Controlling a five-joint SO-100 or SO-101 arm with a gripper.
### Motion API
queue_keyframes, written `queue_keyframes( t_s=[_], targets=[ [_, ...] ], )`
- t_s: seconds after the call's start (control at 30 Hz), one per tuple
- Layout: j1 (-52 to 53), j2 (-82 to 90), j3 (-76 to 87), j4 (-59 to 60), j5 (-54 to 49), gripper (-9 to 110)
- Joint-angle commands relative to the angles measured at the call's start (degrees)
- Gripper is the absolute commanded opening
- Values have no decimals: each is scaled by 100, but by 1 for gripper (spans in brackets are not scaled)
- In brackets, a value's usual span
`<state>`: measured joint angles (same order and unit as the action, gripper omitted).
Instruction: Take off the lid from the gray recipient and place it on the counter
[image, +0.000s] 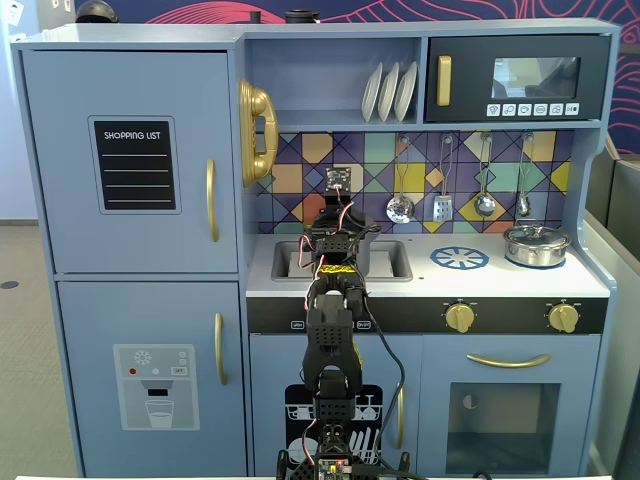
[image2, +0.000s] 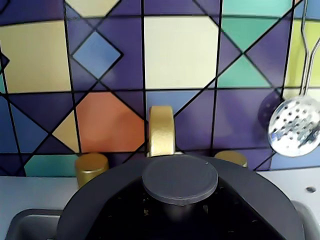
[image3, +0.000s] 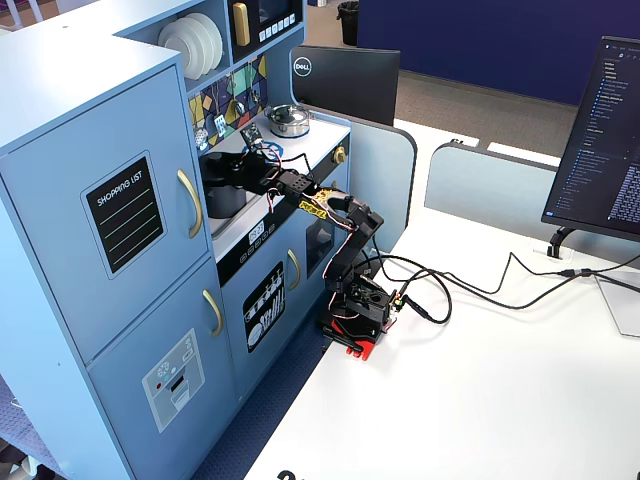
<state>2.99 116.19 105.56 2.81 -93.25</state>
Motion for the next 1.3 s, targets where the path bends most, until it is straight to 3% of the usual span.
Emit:
queue_keyframes(
  t_s=[0.0,0.67,1.27],
  targets=[
    [255,457,-475,114,-53,0],
    [2637,747,-642,466,44,0],
    [3155,-290,510,-1028,70,0]
  ],
)
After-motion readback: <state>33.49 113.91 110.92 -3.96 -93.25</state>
